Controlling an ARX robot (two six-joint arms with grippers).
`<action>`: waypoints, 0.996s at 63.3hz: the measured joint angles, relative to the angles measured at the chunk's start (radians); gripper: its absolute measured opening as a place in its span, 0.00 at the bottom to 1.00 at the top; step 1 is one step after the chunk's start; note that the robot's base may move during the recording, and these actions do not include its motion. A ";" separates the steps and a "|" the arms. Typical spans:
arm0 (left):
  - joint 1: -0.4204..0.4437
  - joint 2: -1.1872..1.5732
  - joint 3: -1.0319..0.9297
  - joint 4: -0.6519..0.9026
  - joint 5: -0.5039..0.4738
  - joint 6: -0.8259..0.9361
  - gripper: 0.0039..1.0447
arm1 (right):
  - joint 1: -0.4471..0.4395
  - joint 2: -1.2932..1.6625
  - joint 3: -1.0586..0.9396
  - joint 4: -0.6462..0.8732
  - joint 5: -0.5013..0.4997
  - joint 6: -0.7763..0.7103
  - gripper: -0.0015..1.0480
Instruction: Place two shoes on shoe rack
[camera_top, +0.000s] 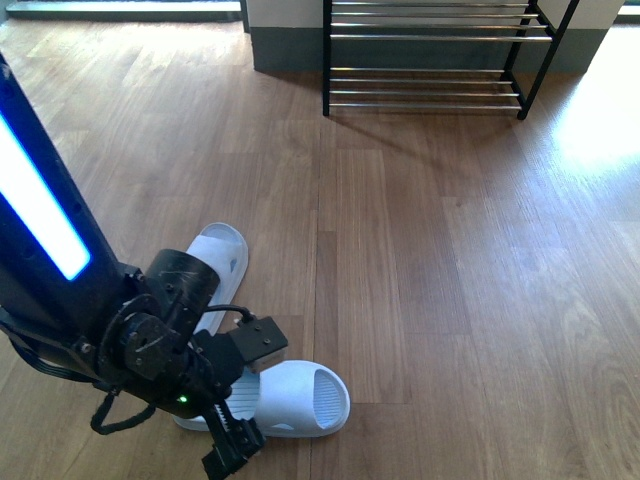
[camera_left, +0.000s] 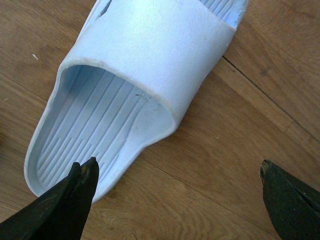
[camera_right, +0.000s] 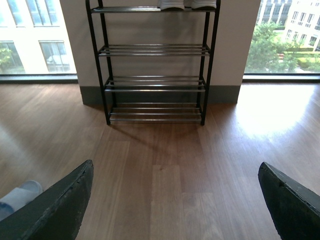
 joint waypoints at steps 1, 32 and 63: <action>-0.006 0.006 0.010 -0.011 0.012 0.005 0.91 | 0.000 0.000 0.000 0.000 0.000 0.000 0.91; -0.040 0.211 0.210 -0.027 0.001 0.065 0.91 | 0.000 0.000 0.000 0.000 0.000 0.000 0.91; -0.044 0.249 0.207 0.156 0.019 0.015 0.16 | 0.000 0.000 0.000 0.000 0.000 0.000 0.91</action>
